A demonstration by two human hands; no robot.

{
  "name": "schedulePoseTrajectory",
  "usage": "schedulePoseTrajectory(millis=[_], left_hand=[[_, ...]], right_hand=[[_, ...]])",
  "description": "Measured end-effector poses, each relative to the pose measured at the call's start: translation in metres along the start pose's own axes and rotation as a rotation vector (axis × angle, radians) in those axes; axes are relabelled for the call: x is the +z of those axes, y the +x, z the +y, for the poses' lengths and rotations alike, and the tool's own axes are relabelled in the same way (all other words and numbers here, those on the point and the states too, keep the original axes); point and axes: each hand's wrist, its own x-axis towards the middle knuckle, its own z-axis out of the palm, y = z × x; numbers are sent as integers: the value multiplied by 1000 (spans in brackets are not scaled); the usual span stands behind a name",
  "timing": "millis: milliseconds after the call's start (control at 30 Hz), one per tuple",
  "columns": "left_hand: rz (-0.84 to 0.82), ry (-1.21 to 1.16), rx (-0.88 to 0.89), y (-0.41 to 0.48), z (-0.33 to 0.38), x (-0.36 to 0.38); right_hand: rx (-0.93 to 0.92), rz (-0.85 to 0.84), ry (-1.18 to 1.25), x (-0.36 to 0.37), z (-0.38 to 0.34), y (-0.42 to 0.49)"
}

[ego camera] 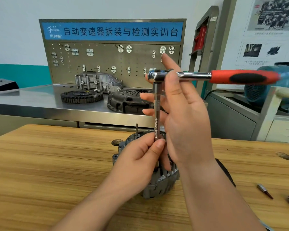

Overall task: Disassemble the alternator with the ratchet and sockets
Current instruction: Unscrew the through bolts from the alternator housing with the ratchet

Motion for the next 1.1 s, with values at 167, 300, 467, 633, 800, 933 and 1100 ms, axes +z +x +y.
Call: schedulePoseTrajectory(millis=[167,300,467,633,800,933,1100], left_hand=[[8,2,-9,2,1,1],[-24,-54,-7,0,3,-3],[-22,-11,-20,0,3,-2],[4,21,-22,0,3,1],[-37,-52,-34,0,3,-4],[-45,-24,-30,0,2,-5],[-2,27,-20,2,1,-2]], right_hand=[[-32,-2,12,0,-1,-1],[79,15,118,-3,-2,0],[52,20,87,-2,-4,0],[-11,-17,123,1,-6,-1],[94,-3,209,-3,-5,-1],[50,7,137,-3,-6,0],[-41,-39,109,1,-8,0]])
